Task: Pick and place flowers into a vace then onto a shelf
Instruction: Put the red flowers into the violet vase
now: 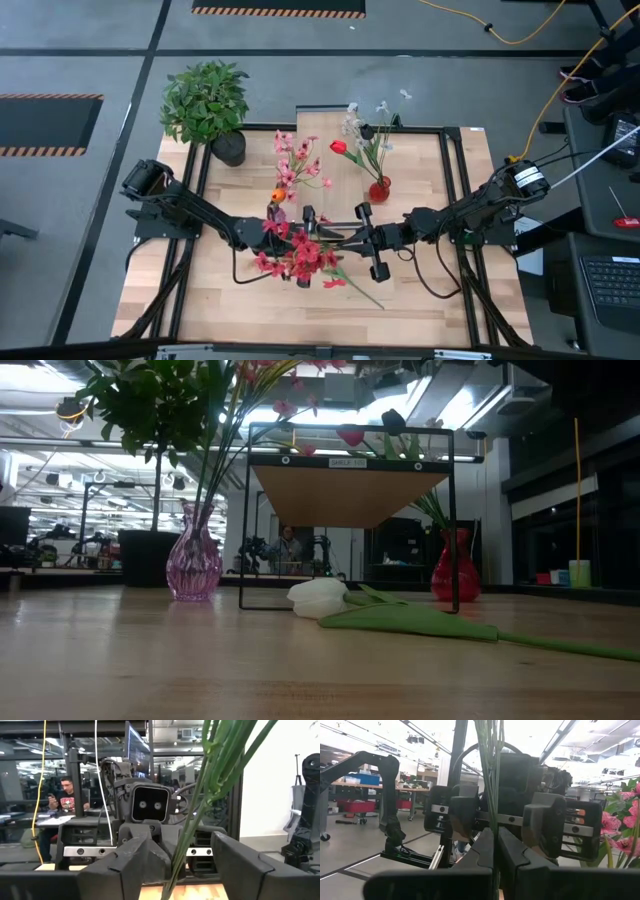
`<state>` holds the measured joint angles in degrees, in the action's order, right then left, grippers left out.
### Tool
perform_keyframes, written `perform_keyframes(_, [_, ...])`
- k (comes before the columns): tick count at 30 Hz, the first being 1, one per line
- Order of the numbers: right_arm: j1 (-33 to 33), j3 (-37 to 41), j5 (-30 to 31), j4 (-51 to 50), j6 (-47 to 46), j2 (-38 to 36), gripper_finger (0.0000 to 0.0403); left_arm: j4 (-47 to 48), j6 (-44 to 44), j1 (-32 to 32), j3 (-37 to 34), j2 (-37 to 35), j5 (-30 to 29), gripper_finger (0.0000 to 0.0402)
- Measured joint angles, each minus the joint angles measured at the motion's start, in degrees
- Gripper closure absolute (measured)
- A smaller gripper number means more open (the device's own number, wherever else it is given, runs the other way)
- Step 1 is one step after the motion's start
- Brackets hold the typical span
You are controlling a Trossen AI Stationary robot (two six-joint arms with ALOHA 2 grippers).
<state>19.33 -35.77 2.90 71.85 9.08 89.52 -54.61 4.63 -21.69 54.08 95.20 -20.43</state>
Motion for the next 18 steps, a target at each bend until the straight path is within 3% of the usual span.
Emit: perform_keyframes(18, [0.0, 0.0, -0.2, -0.7, -0.2, 0.0, 0.0401, 0.5, 2.4, 0.0, 0.0, -0.1, -0.2, 0.0392])
